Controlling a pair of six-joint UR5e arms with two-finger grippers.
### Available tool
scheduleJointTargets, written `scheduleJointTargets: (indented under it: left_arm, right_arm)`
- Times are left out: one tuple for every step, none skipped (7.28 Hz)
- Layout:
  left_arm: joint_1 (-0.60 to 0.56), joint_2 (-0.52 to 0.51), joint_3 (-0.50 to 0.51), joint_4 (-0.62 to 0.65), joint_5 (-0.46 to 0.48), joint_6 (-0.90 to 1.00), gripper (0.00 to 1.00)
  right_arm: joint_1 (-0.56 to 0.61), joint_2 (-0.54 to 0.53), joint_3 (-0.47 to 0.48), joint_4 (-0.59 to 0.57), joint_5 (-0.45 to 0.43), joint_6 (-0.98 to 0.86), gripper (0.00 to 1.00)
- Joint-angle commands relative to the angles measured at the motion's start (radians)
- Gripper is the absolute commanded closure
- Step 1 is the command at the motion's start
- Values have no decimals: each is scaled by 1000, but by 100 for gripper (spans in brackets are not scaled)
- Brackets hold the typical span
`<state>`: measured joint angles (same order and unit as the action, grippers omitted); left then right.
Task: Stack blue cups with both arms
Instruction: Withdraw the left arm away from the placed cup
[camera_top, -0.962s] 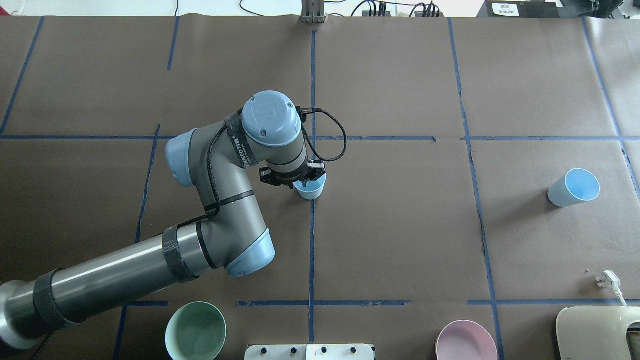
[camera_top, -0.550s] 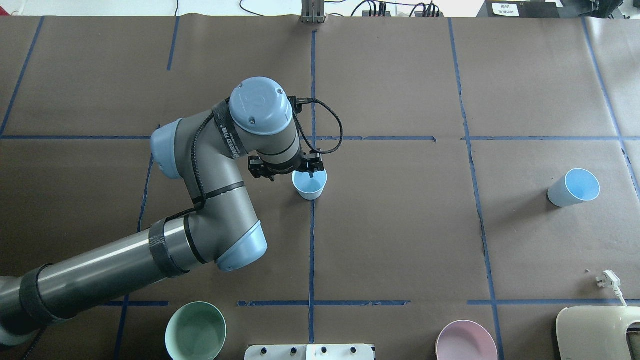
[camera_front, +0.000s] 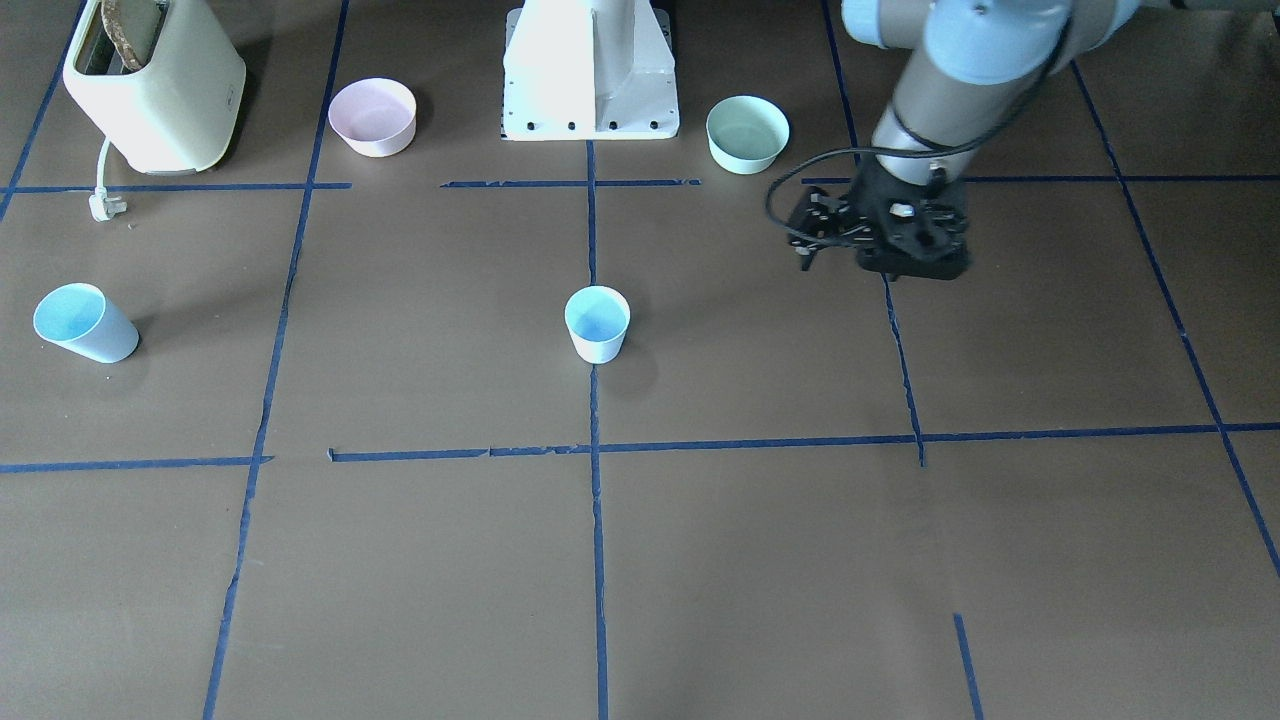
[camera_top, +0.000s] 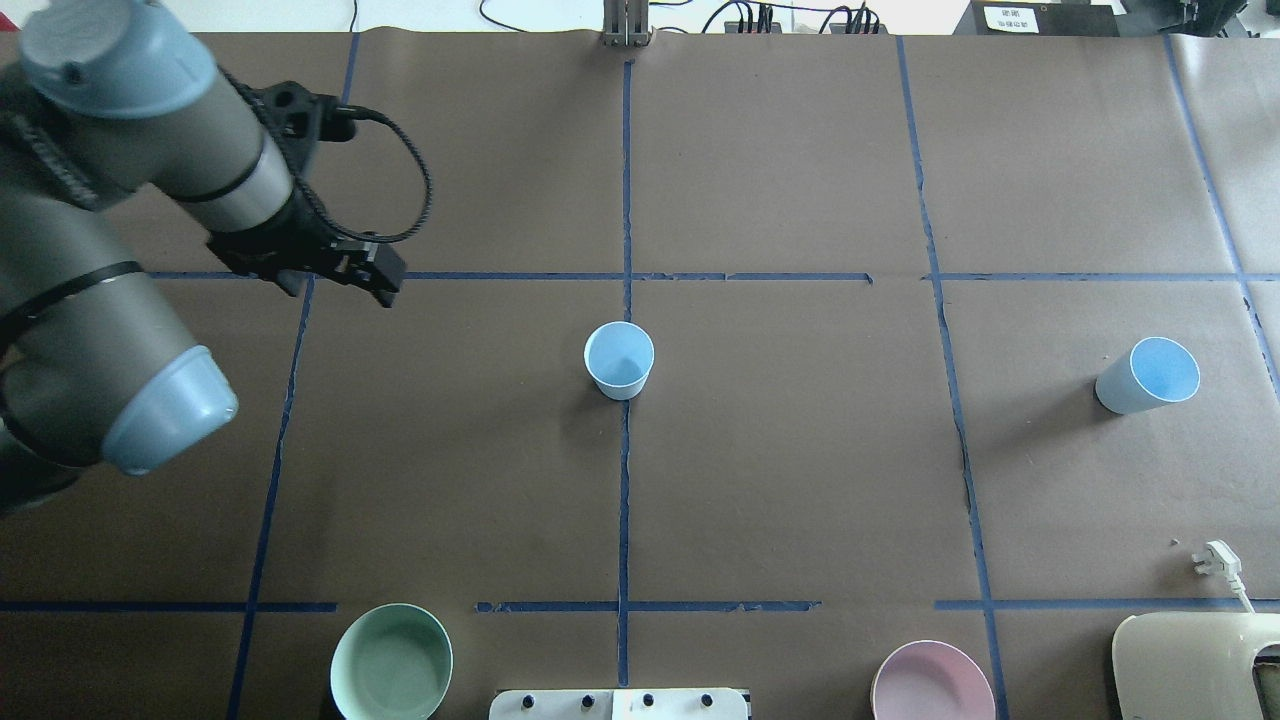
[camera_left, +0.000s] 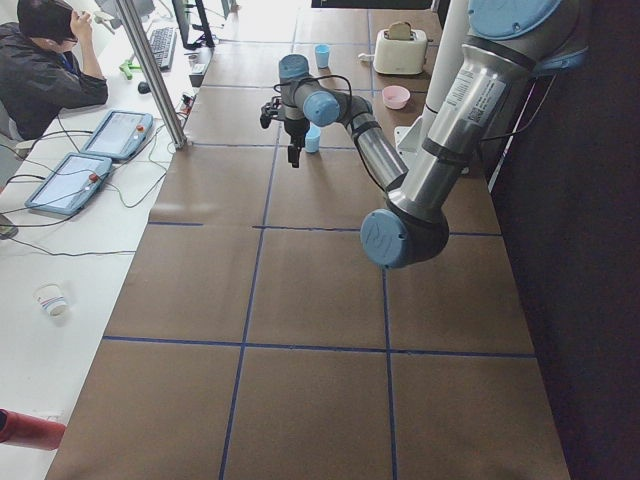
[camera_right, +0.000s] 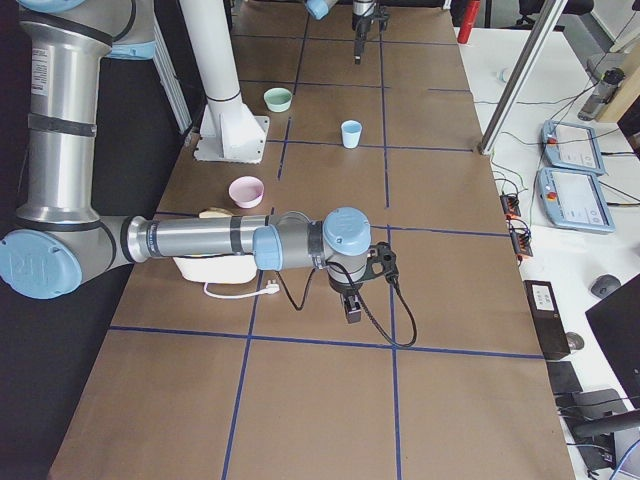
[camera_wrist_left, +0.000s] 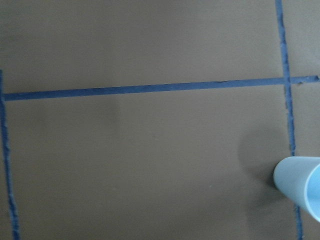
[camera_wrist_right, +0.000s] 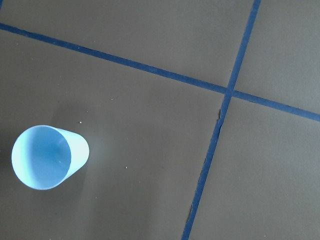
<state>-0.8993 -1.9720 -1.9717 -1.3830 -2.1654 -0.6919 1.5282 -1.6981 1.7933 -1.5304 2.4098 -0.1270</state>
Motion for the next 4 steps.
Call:
scheduleJointTargets:
  left_arm:
    - [-279,254,-27,4,-124,447,0]
    - [-419,359,-13,4,-172,611,0]
    - [-540,451,29,-1,-204,708,0]
    - [-635,494,99,-7,-205,841,0]
  right_arm:
    - [-35,61,1,-2,5,187,0]
    - [-66,107,3,-2,2,287,0]
    - [-95,153,0,-11,-6,321,0]
    - [-129,193,-3,-13,-8,390,0]
